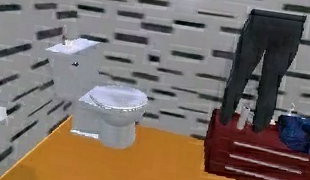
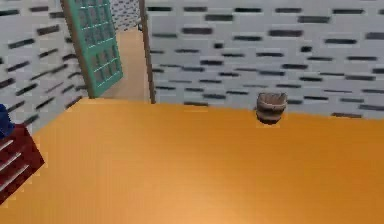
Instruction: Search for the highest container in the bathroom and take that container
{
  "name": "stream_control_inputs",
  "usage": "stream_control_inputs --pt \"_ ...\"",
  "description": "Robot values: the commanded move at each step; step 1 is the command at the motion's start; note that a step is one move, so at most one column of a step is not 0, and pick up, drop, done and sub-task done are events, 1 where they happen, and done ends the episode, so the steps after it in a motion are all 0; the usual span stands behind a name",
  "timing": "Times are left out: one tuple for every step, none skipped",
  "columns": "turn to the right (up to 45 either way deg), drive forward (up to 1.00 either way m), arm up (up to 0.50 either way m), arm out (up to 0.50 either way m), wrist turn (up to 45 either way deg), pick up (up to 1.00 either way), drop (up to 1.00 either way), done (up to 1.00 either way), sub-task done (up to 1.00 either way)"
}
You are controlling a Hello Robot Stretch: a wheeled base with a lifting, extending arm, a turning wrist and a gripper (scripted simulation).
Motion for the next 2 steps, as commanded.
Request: stream_control_inputs --pt "-45.0 0.0 0.0 0.0 0.0 0.0 0.0 0.0 0.0" --pt "-45.0 0.0 0.0 0.0 0.0 0.0 0.0 0.0 0.0"
